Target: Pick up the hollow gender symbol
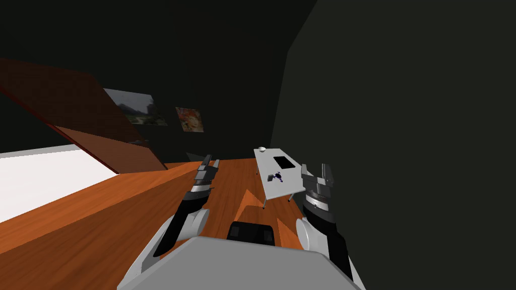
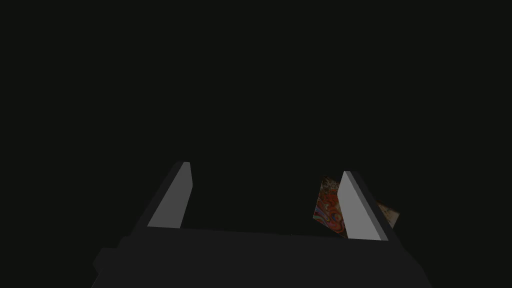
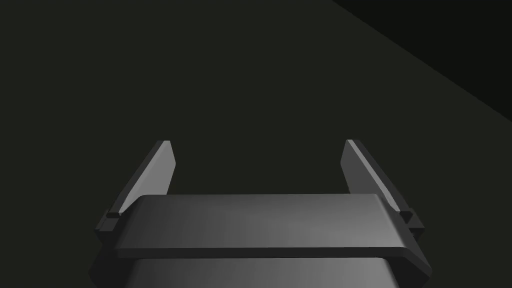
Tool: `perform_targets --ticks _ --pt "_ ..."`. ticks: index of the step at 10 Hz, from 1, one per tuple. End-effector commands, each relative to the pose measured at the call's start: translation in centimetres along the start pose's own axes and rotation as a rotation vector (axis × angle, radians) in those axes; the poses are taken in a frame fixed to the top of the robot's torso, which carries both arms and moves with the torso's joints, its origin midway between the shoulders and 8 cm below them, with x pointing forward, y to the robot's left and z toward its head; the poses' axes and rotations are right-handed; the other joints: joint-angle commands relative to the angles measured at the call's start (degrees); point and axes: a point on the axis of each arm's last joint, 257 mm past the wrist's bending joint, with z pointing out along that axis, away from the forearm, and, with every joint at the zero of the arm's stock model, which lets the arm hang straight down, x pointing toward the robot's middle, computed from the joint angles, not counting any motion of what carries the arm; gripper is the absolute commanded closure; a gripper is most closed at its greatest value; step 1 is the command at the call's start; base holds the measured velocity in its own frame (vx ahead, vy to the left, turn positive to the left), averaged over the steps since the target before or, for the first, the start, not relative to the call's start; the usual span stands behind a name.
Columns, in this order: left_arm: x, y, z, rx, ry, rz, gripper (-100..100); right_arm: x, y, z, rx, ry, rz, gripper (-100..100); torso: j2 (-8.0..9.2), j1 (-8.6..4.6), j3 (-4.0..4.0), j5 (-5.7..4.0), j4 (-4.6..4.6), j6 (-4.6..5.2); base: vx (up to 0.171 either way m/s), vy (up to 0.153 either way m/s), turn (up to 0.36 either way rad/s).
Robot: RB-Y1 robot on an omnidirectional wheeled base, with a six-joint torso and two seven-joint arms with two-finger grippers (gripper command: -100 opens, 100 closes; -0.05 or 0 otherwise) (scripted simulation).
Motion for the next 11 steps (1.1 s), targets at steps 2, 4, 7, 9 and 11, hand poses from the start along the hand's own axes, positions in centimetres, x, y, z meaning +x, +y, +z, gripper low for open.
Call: perform_targets --ticks 2,4,7,9,11 --pt "0.0 0.0 0.0 0.000 0.000 0.000 0 -0.5 -2.3 0.1 0.070 0.035 0.005 -100 0.00 0.10 0.00 0.02 0.00 0.00 -0.007 0.047 -0.024" --pt "0.0 0.0 0.0 0.000 0.000 0.000 0 -0.8 -3.3 0.1 0.103 0.044 0.009 -100 0.03 0.24 0.01 0.05 0.01 0.00 -0.011 0.066 -0.015" --pt "0.0 0.0 0.0 0.000 0.000 0.000 0 -1.9 -5.9 0.2 0.183 0.057 0.021 -100 0.02 0.22 0.01 0.05 0.00 -0.01 -0.007 0.059 -0.013" --pt "0.0 0.0 0.0 0.000 0.000 0.000 0 -3.5 -8.4 0.3 0.260 0.057 0.039 -100 -0.04 0.24 -0.02 0.05 -0.01 0.00 0.013 0.088 -0.012" --pt "0.0 0.0 0.0 0.000 0.000 0.000 0 -4.5 -10.2 0.2 0.319 0.049 0.050 -100 -0.05 0.30 -0.03 0.07 -0.01 0.00 0.007 0.073 -0.007"
